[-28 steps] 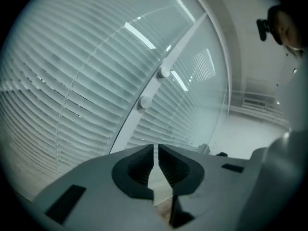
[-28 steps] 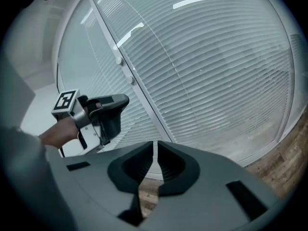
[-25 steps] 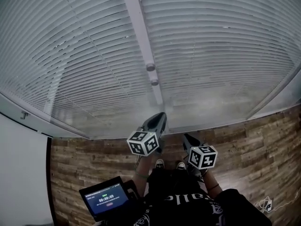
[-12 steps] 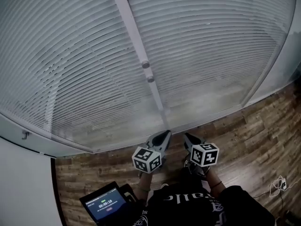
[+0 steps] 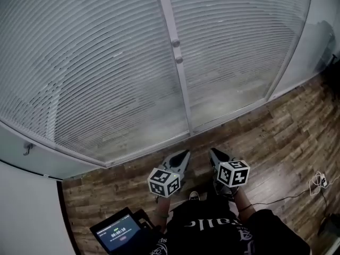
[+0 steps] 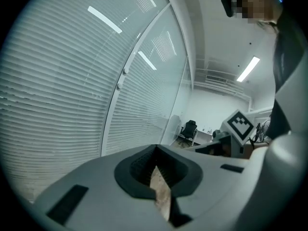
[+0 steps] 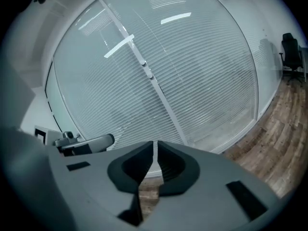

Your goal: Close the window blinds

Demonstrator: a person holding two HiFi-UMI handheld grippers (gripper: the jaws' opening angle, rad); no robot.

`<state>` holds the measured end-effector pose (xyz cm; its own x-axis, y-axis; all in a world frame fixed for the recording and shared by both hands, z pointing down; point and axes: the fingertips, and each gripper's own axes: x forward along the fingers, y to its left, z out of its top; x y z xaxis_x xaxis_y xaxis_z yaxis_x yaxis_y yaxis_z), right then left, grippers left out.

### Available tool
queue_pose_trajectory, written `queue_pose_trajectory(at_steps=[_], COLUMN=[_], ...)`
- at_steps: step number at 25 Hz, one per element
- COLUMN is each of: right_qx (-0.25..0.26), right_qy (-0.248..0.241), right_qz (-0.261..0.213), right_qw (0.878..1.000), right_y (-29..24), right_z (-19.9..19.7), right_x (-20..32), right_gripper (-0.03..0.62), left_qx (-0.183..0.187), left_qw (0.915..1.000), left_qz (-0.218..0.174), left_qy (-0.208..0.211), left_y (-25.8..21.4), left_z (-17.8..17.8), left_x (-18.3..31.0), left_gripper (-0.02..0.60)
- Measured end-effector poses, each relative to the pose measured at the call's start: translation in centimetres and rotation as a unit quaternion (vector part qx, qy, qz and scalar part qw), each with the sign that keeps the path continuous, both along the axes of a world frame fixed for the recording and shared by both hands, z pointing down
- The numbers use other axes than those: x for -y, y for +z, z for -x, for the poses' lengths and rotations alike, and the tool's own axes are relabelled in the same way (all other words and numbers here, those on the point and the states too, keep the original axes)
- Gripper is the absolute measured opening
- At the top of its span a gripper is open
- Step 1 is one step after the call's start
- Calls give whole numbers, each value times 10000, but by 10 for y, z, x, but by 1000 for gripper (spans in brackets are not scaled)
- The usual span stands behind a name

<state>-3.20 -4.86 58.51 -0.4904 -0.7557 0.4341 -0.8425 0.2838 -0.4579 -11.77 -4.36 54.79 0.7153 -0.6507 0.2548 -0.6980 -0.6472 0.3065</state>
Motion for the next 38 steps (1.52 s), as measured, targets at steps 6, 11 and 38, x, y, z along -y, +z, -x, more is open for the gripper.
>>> queue_pose_trajectory(at_steps=[6, 11, 38], right_qx=[-225, -262, -309], right_qy=[-56, 1, -838], right_qz=[-156, -323, -295], right_qw=[9996, 9991, 9956], right_y=[-9, -24, -11], right_z=[-7, -32, -134], right_x=[-69, -95, -277], right_gripper=[41, 41, 41], left_qx=[-195, -261, -275], left_qw=[9998, 9996, 9975], left_qz=[-16, -119, 49], left_qy=[-20, 77, -646], left_y=[-2, -16, 3], left_z=[-9, -36, -147], left_x=[-48, -74, -261], left_gripper=[5, 5, 5])
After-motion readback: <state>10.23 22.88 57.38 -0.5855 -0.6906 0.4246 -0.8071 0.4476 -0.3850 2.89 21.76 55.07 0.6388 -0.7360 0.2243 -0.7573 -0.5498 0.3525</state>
